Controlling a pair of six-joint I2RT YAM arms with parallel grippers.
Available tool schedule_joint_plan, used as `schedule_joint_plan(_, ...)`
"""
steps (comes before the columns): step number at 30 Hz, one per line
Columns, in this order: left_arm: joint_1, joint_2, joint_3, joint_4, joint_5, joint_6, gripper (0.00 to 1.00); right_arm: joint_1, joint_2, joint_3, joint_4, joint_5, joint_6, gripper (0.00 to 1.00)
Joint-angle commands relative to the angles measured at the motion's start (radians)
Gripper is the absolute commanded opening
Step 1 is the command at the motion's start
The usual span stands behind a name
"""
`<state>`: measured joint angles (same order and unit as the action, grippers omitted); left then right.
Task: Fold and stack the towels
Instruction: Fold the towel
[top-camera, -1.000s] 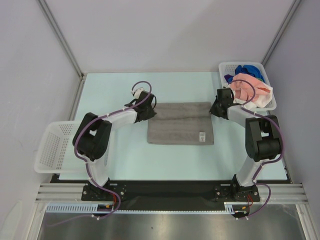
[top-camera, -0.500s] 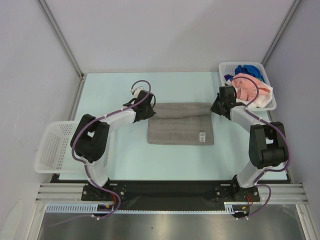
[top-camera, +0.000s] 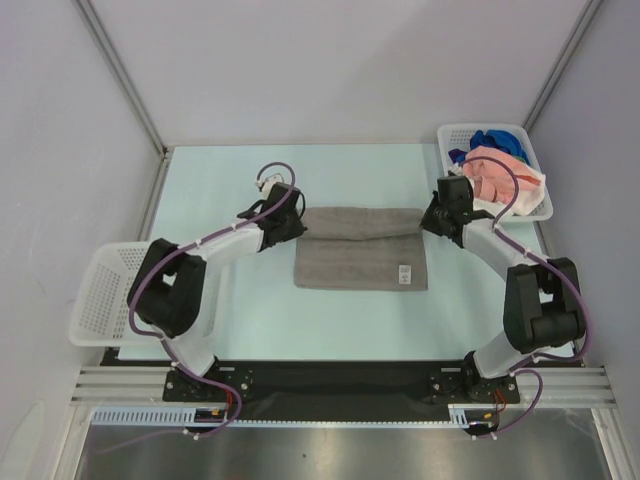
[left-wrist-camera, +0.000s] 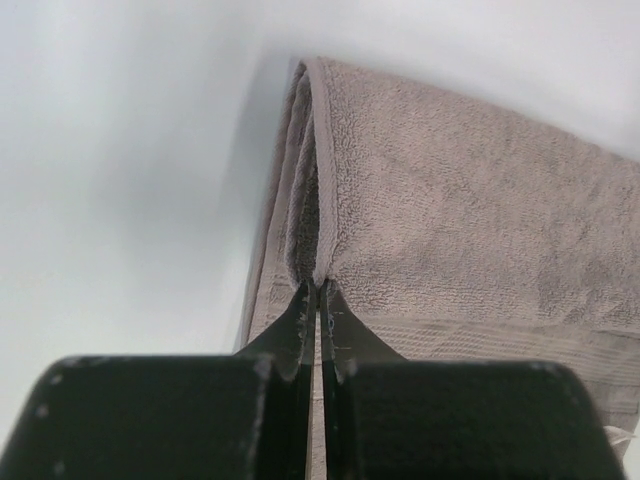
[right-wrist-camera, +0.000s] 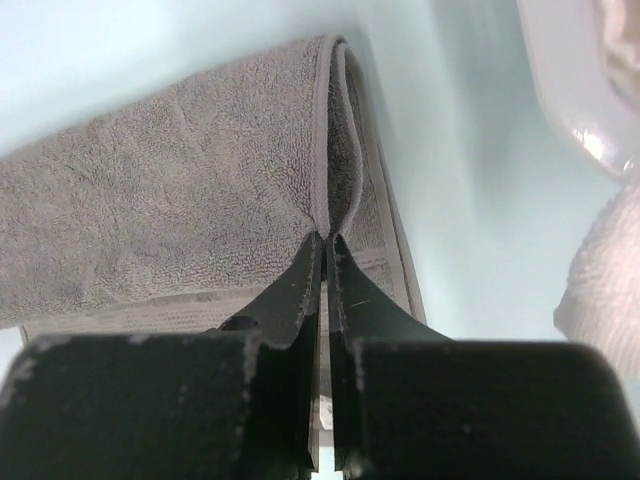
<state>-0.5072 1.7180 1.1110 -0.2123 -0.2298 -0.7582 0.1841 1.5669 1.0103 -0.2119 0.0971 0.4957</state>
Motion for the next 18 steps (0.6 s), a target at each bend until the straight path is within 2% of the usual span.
schedule_joint_plan(1, 0.007, -0.070, -0.026, 0.010, 0.009, 0.019, 0.00, 0.009, -0.057, -0.018, -0.006, 0.007, -0.013, 0.00)
schedule_joint_plan(18, -0.019, -0.193, -0.180, 0.056, 0.050, 0.019, 0.00, 0.035, -0.245, -0.144, -0.053, 0.009, 0.004, 0.00)
